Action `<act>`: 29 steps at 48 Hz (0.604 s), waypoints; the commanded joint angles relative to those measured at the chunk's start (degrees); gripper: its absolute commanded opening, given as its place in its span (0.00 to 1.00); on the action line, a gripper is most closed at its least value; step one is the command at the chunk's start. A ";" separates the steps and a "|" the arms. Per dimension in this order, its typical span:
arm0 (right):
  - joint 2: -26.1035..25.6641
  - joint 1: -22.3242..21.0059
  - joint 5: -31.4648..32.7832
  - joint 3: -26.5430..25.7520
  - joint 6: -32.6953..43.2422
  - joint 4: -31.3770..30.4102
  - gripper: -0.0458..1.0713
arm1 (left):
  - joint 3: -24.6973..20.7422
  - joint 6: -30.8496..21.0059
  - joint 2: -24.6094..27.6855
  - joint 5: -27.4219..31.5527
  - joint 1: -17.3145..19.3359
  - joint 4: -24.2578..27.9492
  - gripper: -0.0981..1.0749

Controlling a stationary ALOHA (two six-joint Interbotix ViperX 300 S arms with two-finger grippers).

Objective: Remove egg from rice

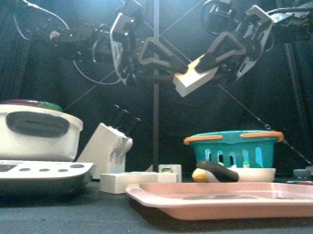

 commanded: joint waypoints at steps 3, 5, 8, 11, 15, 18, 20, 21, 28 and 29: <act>-1.23 0.00 -0.26 -0.26 0.09 0.44 0.61 | -0.18 0.09 -0.44 -0.70 0.09 0.00 0.40; -1.41 0.09 -0.18 -0.09 0.09 0.53 0.61 | -0.09 0.00 -0.44 -0.70 0.09 0.09 0.40; -1.85 0.09 -0.18 0.26 0.09 0.53 0.61 | 0.26 0.09 -0.44 -0.70 0.09 0.09 0.40; -2.37 0.09 -0.09 0.70 0.18 0.53 0.61 | 0.70 0.00 -0.53 -0.70 0.09 -0.09 0.40; -3.08 0.09 -0.09 1.49 0.18 0.62 0.61 | 1.14 0.00 -0.62 -0.70 0.09 -0.09 0.40; -3.60 0.18 0.00 1.93 0.18 0.88 0.61 | 1.58 0.00 -0.62 -0.70 0.09 -0.09 0.40; -3.96 0.18 0.00 2.37 0.18 1.14 0.61 | 1.85 0.00 -0.70 -0.70 0.09 -0.09 0.40; -4.04 0.18 0.00 2.46 0.18 1.41 0.61 | 1.85 0.00 -0.70 -0.70 0.09 -0.09 0.40; -5.54 0.26 0.00 4.13 0.09 2.37 0.61 | 2.81 -0.09 -1.23 -0.70 0.09 -0.09 0.40; -5.80 0.26 0.00 4.39 0.09 2.46 0.61 | 2.99 -0.09 -1.32 -0.70 0.09 -0.09 0.40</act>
